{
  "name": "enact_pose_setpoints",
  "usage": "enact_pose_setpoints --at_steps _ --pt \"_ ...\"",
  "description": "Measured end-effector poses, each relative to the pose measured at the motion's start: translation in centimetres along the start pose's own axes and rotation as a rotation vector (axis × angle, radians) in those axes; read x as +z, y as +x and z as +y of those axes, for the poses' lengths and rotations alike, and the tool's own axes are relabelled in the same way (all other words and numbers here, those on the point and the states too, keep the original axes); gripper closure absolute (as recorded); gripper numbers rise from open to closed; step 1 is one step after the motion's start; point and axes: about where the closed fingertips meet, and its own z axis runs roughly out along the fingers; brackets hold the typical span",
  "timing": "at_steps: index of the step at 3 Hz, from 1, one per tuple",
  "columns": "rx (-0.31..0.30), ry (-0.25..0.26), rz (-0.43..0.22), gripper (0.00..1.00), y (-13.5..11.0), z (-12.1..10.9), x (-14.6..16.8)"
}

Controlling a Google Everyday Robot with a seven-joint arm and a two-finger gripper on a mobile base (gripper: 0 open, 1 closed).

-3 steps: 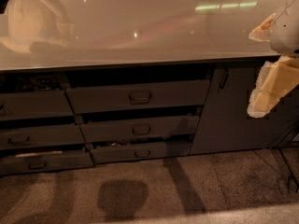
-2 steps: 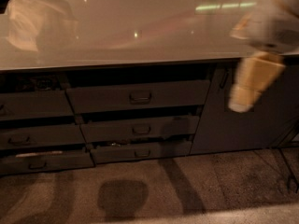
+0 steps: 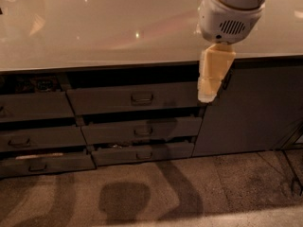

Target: Open top drawer

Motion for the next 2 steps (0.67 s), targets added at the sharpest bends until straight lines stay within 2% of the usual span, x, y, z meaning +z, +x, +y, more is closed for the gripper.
enact_pose_setpoints --at_steps 1,2 --pt "-0.031 0.048 -0.039 0.0 0.0 0.5 0.3" --pt "-0.035 0.102 -0.069 0.0 -0.5 -0.7 0.7"
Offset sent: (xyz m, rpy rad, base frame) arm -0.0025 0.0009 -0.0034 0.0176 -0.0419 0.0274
